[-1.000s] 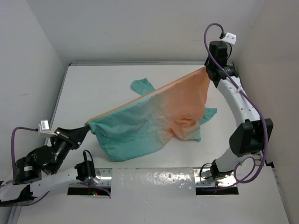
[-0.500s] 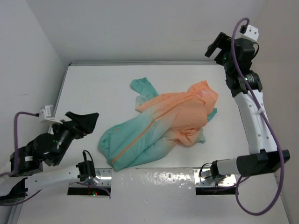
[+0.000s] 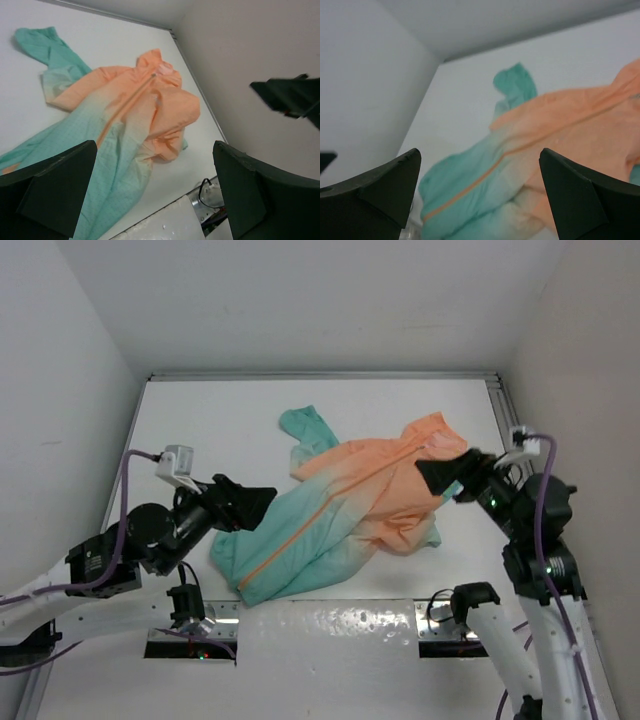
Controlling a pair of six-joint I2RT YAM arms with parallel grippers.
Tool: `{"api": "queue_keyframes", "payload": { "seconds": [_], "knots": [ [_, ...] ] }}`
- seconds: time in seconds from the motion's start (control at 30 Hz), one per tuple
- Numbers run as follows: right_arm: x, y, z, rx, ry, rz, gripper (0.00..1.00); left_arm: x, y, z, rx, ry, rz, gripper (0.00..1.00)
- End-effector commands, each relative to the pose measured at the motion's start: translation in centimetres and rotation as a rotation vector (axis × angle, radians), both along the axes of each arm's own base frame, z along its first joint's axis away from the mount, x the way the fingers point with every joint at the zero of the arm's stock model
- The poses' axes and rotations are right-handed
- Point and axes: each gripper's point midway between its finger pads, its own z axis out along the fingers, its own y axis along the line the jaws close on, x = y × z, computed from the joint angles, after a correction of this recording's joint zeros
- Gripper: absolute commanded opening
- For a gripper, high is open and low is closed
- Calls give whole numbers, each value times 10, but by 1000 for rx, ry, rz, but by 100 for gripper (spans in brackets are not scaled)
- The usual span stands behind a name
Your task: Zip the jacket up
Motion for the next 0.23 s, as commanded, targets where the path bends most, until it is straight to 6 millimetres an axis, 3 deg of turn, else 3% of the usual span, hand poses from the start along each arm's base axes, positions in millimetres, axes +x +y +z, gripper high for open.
{"api": "queue_keyframes", "payload": {
  "seconds": [0.0, 0.07, 0.1, 0.2],
  "knots": [
    [-49, 36, -54, 55, 123, 251, 99, -6, -27, 11, -36, -32, -106, 100],
    [-72, 37, -79, 57, 149, 279, 99, -8, -27, 15, -69, -46, -120, 100],
    [-82, 37, -90, 57, 179, 288, 99, -9, -29, 7, -60, -42, -129, 100],
    [-98, 30, -107, 32, 195, 257, 99, -10, -28, 4, -85, -32, -125, 100]
  ]
}}
